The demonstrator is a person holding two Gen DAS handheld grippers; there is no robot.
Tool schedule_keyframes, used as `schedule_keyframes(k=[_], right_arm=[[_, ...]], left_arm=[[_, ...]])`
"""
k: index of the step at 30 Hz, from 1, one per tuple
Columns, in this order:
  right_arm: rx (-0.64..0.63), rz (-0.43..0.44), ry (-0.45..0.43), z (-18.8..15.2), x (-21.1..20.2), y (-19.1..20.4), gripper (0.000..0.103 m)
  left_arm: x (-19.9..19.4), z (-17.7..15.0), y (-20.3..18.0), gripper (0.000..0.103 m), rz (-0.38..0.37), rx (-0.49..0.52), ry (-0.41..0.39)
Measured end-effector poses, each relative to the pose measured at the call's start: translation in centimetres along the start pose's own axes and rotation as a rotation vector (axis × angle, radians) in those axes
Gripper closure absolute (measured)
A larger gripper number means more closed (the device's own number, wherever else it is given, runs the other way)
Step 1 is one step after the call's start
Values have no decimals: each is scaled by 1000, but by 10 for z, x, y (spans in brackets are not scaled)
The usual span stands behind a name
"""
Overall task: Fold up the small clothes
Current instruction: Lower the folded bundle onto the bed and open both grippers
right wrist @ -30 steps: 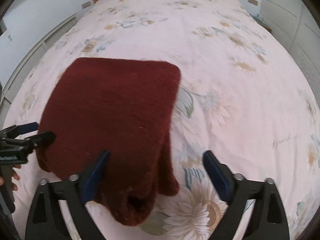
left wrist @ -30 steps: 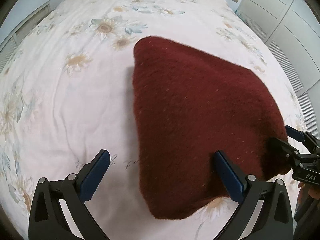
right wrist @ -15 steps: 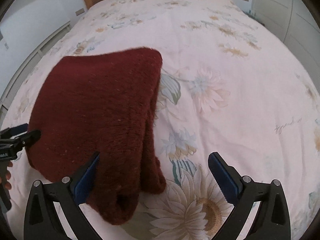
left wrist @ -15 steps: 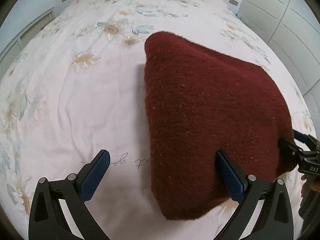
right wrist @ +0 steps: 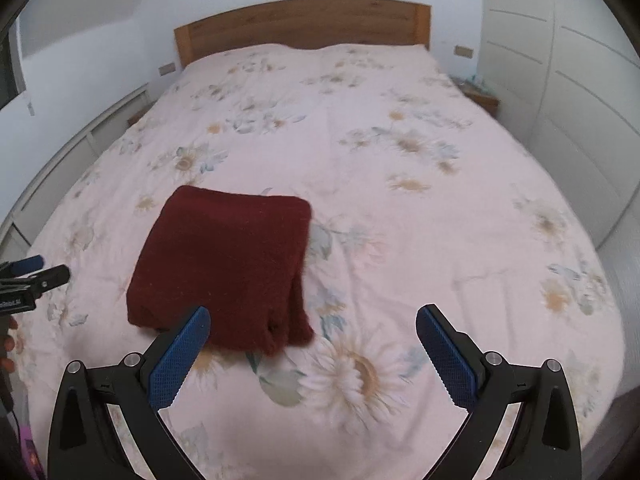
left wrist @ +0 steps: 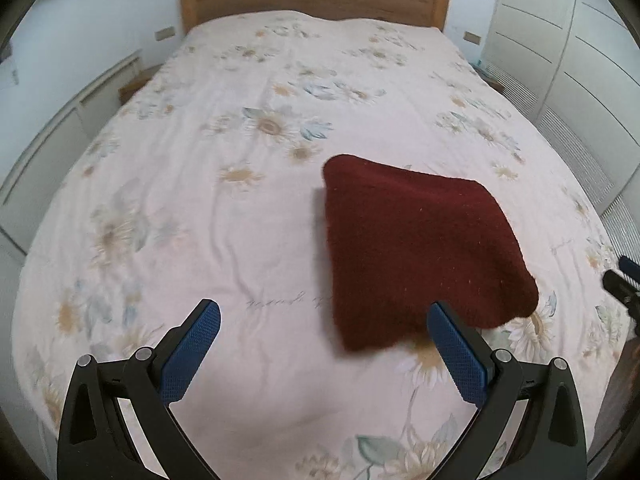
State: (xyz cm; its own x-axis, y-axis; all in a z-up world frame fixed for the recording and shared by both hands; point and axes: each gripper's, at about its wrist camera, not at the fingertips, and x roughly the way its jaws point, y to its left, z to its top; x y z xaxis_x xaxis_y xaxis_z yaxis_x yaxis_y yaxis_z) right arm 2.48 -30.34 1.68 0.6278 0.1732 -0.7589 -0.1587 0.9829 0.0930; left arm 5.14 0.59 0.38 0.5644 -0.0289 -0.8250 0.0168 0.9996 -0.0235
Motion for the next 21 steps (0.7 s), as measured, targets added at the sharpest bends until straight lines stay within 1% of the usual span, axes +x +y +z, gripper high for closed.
schedule_keyframes(k=[2, 5, 10, 14, 21], right_arm=[[8, -38, -9, -9, -12, -5, 0], [44, -59, 7, -20, -22, -19, 0], [80, -102, 28, -38, -29, -36, 0], [87, -120, 42, -47, -30, -44, 0], [94, -121, 52, -51, -30, -48, 0]], left_arm=[[-11, -12, -2, 1, -3, 13, 16], [-27, -28, -4, 1, 4, 24, 16], [-24, -42, 0, 1, 17, 8, 33], [-21, -45, 0, 1, 30, 1, 43], [-19, -43, 4, 1, 43, -24, 47]])
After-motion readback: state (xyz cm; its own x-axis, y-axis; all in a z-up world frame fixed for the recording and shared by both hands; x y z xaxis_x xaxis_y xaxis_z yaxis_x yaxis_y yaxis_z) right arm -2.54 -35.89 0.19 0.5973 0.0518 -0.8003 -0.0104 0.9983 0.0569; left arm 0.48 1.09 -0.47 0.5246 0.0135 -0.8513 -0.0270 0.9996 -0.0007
